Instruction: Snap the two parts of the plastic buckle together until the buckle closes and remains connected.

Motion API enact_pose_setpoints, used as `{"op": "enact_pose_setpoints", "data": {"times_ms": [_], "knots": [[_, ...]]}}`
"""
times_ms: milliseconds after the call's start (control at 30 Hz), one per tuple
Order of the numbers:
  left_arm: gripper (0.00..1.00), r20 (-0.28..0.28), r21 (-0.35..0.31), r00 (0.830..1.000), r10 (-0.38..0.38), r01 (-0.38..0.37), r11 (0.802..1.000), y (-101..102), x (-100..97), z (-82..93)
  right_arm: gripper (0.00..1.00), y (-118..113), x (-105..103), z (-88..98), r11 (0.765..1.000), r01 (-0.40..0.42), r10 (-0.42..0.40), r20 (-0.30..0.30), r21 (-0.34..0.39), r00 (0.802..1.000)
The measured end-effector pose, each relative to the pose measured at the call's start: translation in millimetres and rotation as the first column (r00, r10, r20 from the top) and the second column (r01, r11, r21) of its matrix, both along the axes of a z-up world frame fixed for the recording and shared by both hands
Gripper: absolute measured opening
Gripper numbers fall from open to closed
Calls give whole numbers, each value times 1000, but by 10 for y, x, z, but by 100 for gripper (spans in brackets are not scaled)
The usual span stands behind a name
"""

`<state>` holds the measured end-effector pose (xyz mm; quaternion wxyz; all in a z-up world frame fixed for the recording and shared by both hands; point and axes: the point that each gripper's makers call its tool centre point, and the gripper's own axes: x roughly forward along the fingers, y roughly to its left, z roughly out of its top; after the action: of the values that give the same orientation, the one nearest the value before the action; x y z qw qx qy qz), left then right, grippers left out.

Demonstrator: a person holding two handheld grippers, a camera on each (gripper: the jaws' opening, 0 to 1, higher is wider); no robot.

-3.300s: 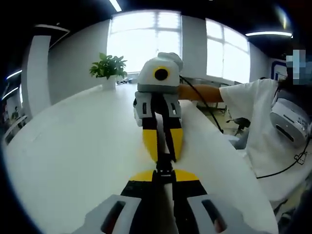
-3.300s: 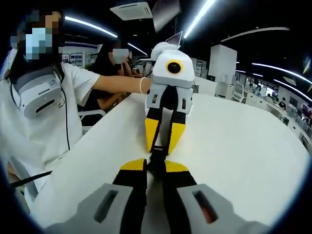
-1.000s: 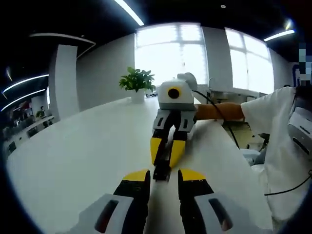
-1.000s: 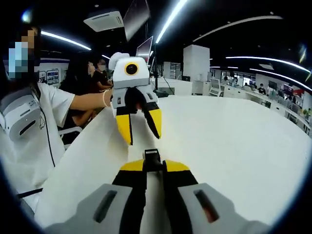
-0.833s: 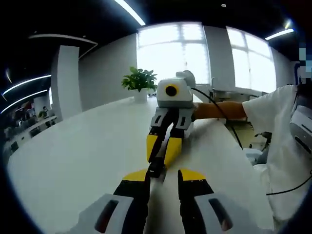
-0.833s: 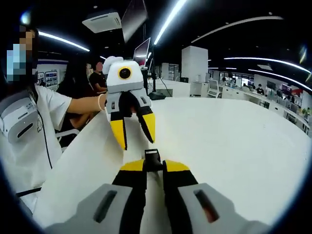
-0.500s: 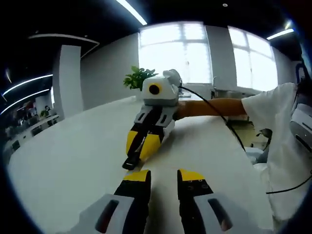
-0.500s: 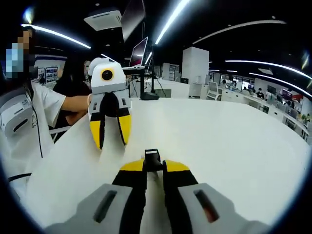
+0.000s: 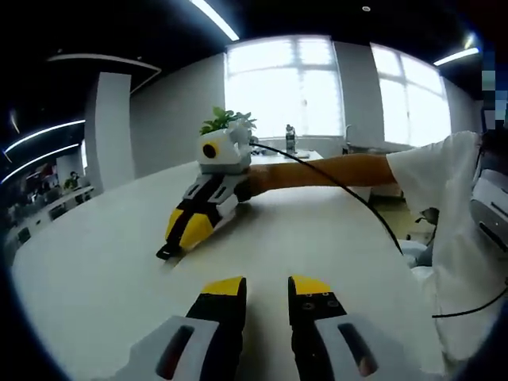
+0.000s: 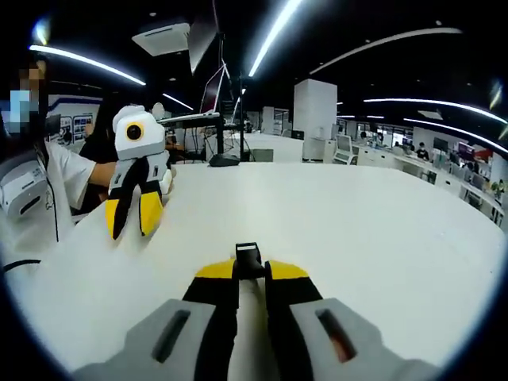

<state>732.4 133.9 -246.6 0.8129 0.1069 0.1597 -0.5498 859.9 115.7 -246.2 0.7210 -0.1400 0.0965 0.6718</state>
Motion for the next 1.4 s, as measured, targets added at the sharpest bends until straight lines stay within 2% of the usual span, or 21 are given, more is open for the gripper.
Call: {"op": "enact_pose_setpoints", "data": {"times_ms": [167,400,567,733,967,1100,1167,1400], "knots": [[20,3,17,1000,-5,5,1000,-8,-6,-48,13,15,92,-21,999,-21,21,-6,-27,1000],[20,-13,-9,1000,-8,8,1000,-18,8,-23,13,35,268,5,999,-19,18,-20,-34,1000],[20,-14,-13,1000,0,0,1000,-16,17,-15,13,21,335,-47,998,-6,5,-21,-56,1000],[20,-14,-18,1000,5,-5,1000,-33,24,-8,13,24,302,-104,998,-11,9,-31,-65,999],[20,-15,-22,1000,5,-6,1000,-38,28,-7,13,6,285,-87,998,-2,0,-27,-59,1000],[20,-17,-28,1000,6,-6,1000,-33,30,-4,19,-11,240,-81,998,-2,1,-20,-57,1000],[20,-19,-32,1000,7,-8,999,-34,35,-2,21,-23,256,-51,999,5,-5,-9,-51,1000],[21,-9,-39,1000,24,-24,999,-27,55,35,21,-9,160,210,999,16,-16,-3,43,1000]]}}
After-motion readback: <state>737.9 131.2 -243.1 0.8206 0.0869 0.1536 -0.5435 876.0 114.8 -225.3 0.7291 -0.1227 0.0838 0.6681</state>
